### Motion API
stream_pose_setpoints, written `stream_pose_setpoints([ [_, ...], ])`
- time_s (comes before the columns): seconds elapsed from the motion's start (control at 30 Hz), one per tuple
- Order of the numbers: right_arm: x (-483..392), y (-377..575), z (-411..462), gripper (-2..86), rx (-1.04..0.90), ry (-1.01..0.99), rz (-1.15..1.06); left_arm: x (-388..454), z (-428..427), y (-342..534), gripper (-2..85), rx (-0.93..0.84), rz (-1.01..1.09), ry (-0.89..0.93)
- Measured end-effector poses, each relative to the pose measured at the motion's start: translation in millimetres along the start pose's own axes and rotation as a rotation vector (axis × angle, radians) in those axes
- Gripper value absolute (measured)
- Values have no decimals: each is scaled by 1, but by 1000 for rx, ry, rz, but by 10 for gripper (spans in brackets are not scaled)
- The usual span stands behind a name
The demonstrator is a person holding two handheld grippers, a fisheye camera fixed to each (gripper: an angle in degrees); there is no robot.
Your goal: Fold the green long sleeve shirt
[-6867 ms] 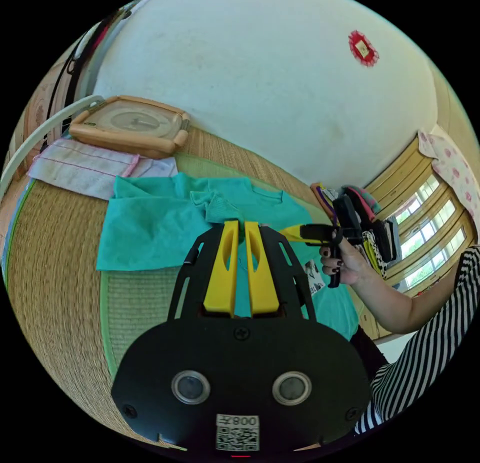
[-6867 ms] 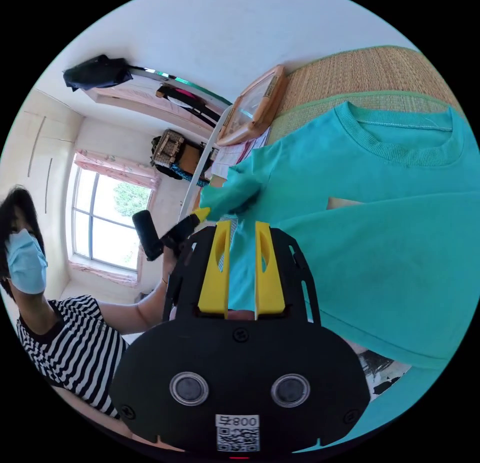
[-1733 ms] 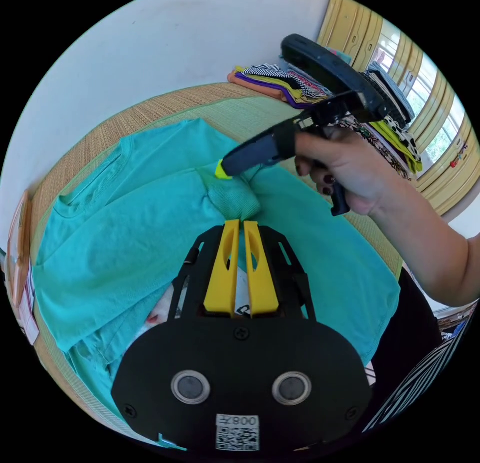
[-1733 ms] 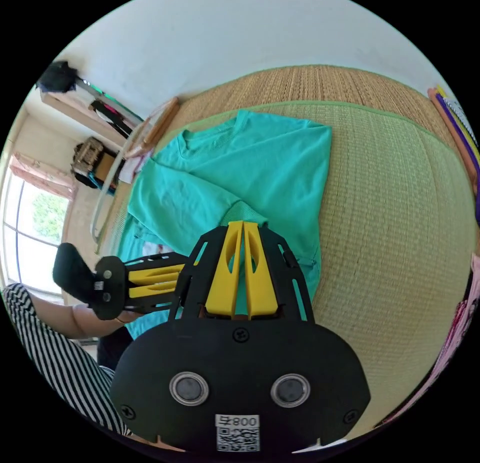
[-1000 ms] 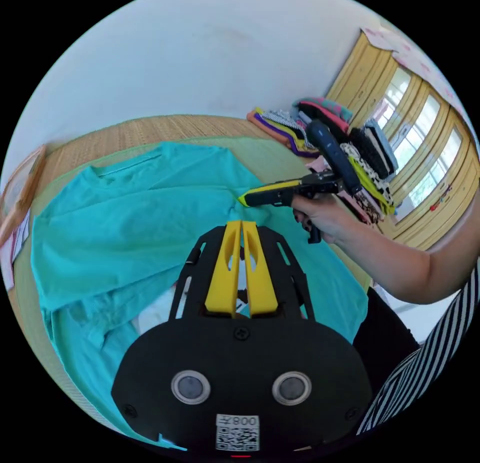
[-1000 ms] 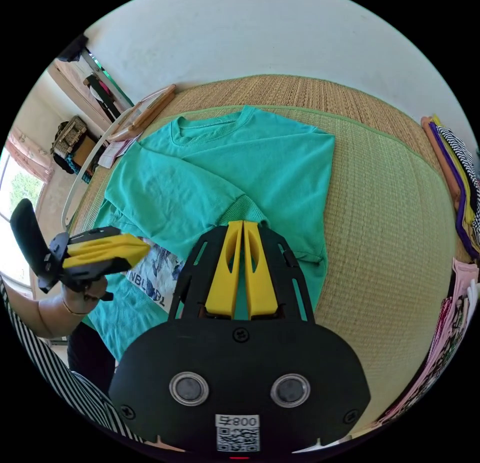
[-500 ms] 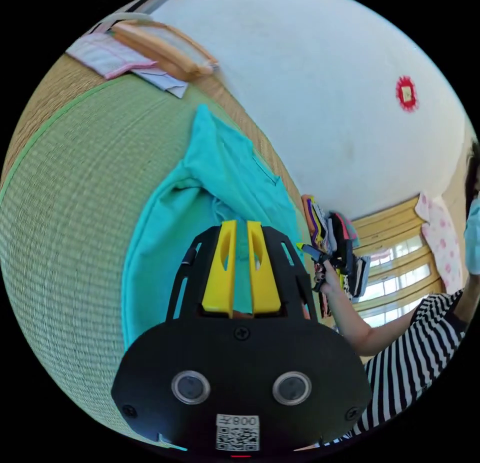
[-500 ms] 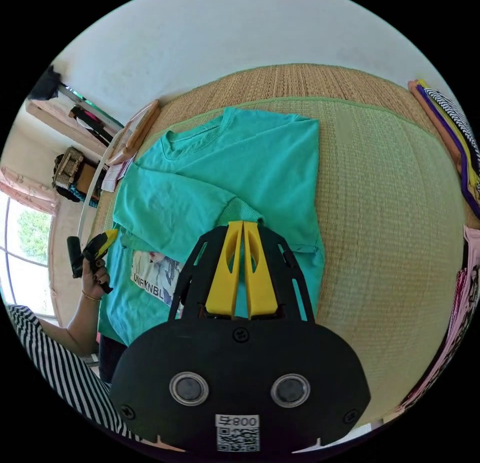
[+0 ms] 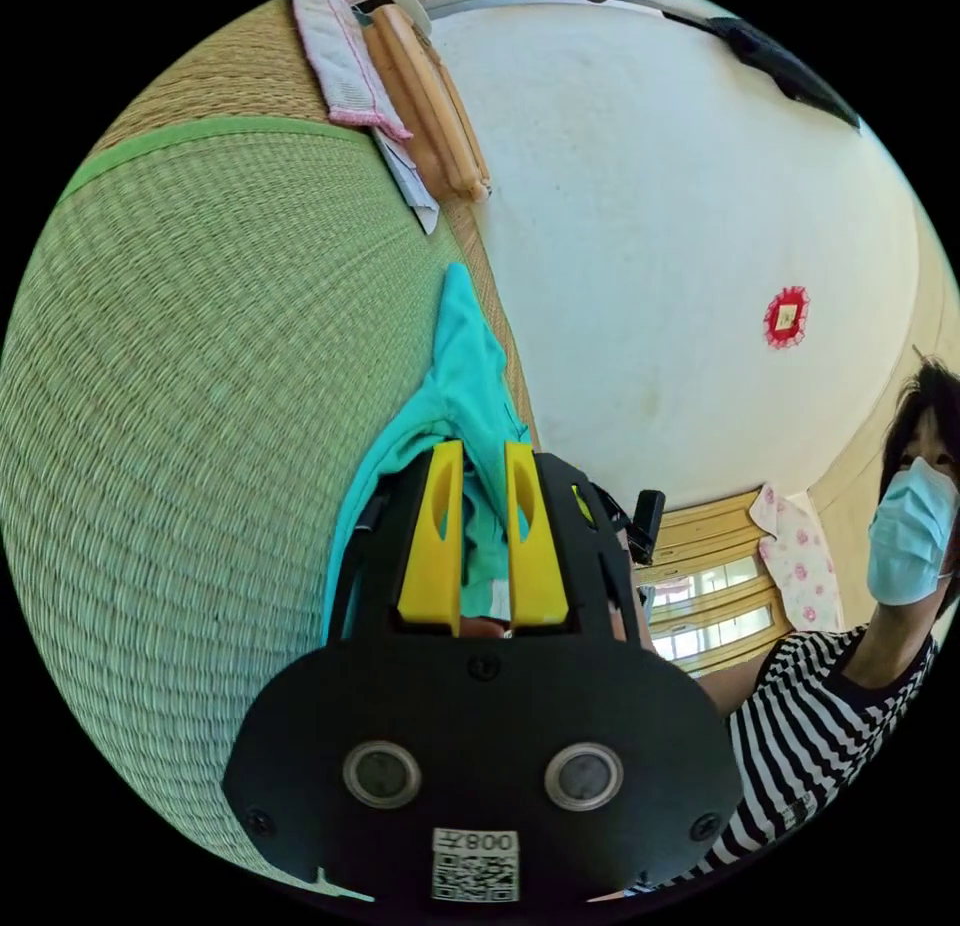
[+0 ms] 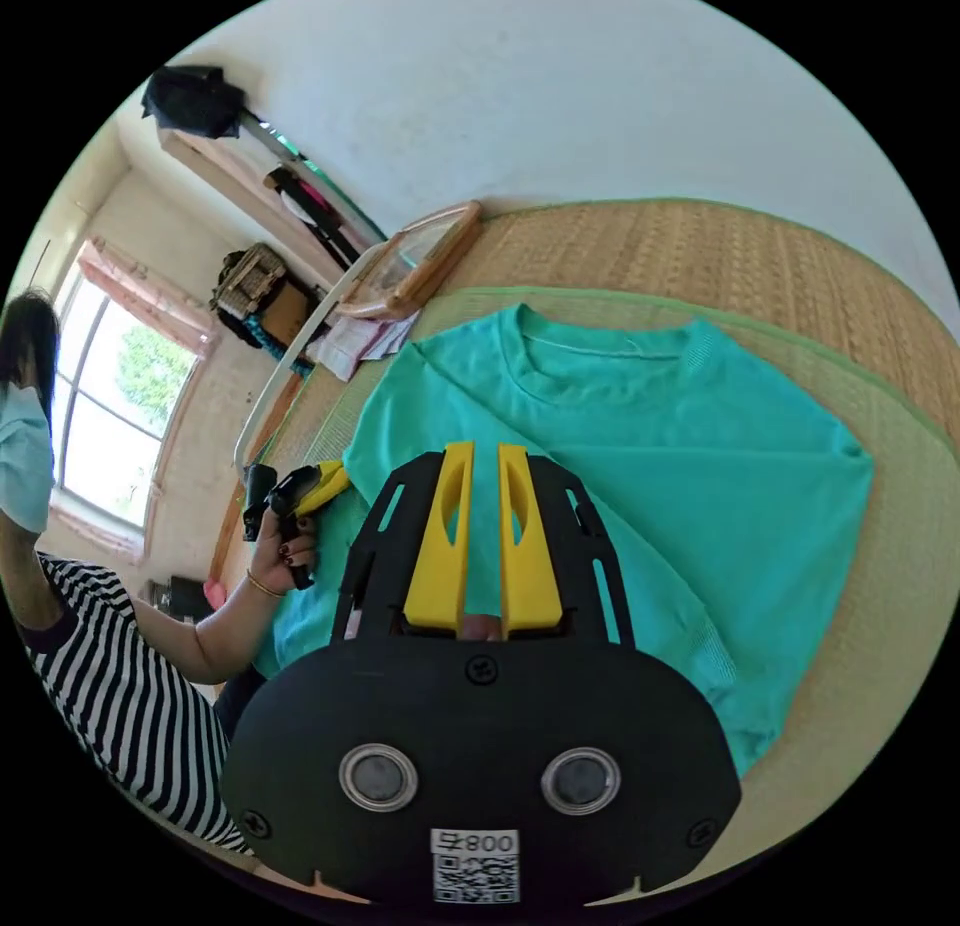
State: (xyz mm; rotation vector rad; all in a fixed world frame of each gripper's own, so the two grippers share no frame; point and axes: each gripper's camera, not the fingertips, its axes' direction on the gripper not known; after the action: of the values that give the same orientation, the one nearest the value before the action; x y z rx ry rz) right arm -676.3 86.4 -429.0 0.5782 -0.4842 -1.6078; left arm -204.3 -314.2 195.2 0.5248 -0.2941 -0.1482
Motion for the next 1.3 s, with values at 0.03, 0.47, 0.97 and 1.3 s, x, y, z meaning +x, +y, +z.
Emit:
stream_pose_setpoints([
  [0.03,-6,-16,8,47,-11,-5,-24,-14,3,5,63,6,-5,13],
  [0.47,-66,-281,134,81,-257,17,-248,-126,34,66,12,53,8,88],
  [0.97,-42,-370,84,14,-247,-121,-199,-199,71,123,9,68,7,143],
  [1.3,-28,-424,56,6,-249,-137,-168,-224,85,154,9,128,-5,158],
])
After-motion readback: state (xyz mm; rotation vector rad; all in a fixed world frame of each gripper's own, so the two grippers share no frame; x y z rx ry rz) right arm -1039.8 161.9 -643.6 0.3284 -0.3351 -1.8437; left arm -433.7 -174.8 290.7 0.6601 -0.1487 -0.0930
